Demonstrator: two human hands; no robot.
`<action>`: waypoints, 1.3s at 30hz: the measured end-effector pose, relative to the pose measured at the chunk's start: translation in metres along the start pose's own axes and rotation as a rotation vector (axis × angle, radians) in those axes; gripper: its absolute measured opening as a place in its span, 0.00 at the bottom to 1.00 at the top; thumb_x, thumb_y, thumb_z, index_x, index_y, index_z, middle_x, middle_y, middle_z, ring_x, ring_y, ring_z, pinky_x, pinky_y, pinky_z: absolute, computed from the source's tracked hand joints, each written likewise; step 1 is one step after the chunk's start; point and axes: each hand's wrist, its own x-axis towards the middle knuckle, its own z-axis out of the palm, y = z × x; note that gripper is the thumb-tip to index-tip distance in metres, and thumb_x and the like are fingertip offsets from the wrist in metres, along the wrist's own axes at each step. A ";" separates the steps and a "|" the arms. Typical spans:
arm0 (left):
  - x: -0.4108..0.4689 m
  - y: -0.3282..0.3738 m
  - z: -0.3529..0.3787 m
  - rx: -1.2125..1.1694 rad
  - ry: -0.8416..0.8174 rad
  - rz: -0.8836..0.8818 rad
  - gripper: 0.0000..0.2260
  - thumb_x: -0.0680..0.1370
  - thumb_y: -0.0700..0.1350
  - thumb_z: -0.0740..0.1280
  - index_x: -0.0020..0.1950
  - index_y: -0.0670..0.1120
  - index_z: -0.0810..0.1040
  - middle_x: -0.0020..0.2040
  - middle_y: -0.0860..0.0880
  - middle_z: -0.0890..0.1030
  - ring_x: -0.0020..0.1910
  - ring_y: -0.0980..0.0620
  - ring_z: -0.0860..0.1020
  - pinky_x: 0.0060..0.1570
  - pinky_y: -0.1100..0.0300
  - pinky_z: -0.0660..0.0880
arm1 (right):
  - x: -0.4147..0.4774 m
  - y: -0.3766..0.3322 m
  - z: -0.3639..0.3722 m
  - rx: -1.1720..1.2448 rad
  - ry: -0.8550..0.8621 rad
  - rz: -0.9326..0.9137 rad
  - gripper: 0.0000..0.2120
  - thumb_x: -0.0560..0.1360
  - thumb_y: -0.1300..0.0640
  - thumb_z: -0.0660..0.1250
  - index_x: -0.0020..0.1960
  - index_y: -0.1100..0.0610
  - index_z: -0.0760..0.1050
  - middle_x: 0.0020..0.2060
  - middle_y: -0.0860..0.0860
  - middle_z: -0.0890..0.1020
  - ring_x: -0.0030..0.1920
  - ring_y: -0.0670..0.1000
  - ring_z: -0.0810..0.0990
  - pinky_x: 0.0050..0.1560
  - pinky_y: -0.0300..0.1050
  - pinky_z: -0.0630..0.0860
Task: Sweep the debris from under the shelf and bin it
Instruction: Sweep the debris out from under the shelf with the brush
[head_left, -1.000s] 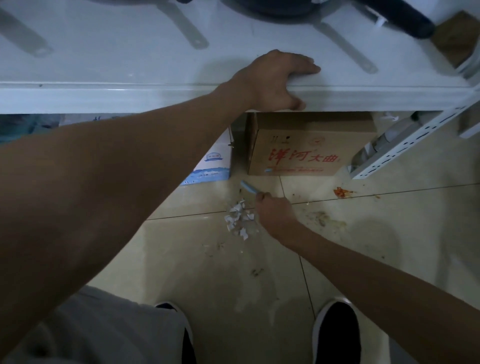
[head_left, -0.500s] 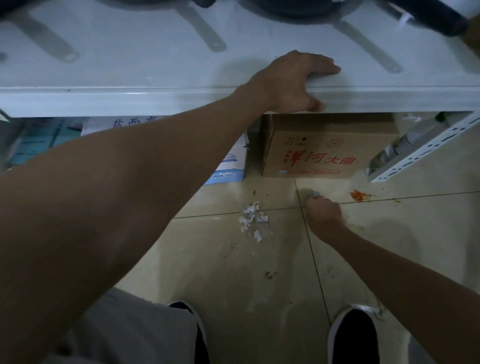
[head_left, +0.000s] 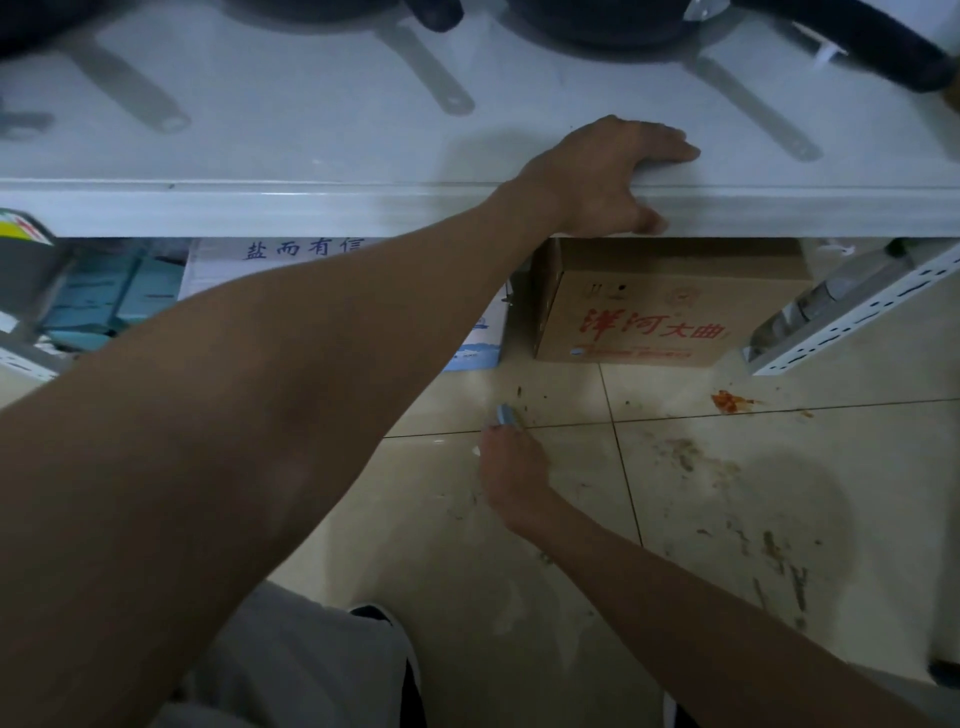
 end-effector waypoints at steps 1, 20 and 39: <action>0.000 0.000 0.000 0.001 -0.001 0.003 0.33 0.72 0.58 0.71 0.75 0.54 0.67 0.76 0.54 0.66 0.75 0.53 0.63 0.74 0.53 0.60 | 0.001 -0.003 -0.002 0.020 -0.008 0.012 0.10 0.78 0.63 0.61 0.55 0.61 0.79 0.52 0.57 0.83 0.53 0.56 0.83 0.50 0.47 0.78; 0.001 0.000 0.001 0.026 0.003 0.018 0.33 0.73 0.59 0.70 0.75 0.54 0.66 0.76 0.54 0.66 0.74 0.53 0.63 0.73 0.55 0.60 | 0.024 0.049 -0.007 -0.308 0.057 -0.300 0.12 0.59 0.58 0.78 0.40 0.59 0.81 0.29 0.52 0.82 0.27 0.50 0.81 0.27 0.39 0.74; -0.035 0.036 -0.071 0.016 -0.102 -0.149 0.26 0.78 0.54 0.67 0.75 0.52 0.67 0.73 0.49 0.69 0.71 0.50 0.67 0.66 0.57 0.63 | -0.008 0.076 -0.109 0.663 0.070 -0.013 0.18 0.78 0.62 0.62 0.30 0.51 0.69 0.36 0.53 0.81 0.29 0.45 0.72 0.33 0.40 0.70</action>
